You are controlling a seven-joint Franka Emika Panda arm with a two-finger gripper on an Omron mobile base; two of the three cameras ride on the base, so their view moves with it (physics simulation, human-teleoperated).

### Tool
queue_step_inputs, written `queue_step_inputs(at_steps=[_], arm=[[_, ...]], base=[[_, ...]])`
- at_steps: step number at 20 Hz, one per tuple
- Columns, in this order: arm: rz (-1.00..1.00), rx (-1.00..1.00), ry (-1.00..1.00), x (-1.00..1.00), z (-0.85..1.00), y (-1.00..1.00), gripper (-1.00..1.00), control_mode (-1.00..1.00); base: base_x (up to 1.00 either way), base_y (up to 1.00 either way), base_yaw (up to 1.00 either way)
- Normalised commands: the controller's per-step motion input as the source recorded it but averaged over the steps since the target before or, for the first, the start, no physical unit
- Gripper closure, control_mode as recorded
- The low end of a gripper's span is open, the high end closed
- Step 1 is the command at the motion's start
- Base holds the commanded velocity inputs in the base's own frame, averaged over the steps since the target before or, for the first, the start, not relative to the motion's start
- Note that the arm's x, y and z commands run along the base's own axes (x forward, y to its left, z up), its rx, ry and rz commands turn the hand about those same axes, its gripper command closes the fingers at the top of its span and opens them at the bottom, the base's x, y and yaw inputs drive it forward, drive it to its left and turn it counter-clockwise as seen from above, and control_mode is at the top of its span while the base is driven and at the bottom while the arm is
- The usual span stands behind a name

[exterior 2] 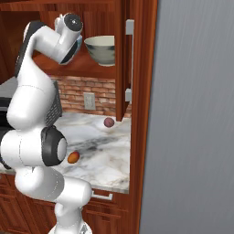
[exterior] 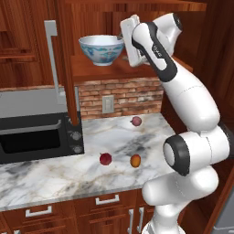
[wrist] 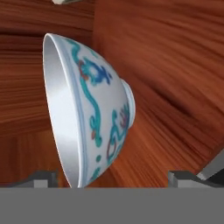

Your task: Pick both bowls and place them on the counter. Then place the mango in one bowl and place the pear in the other bowl.

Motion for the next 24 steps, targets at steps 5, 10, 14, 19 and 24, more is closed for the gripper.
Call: queue_step_inputs(at_steps=[5, 10, 14, 19, 24], arm=[[0.0, 0.01, 0.0, 0.45, -0.18, 0.19, -1.0, -1.0], [0.0, 0.04, 0.0, 0.42, 0.0, 0.07, -1.0, -1.0], [0.0, 0.02, 0.04, 0.32, -0.01, 0.03, -1.0, -1.0], [0.0, 0.0, 0.06, 0.14, -0.14, 0.1, 1.0, -1.0], [0.0, 0.0, 0.01, -0.07, -0.22, 0.11, 1.0, -1.0]], base=[[0.0, 0.0, 0.0], [0.0, 0.0, 0.0], [0.0, 0.0, 0.0], [0.0, 0.0, 0.0], [0.0, 0.0, 0.0]])
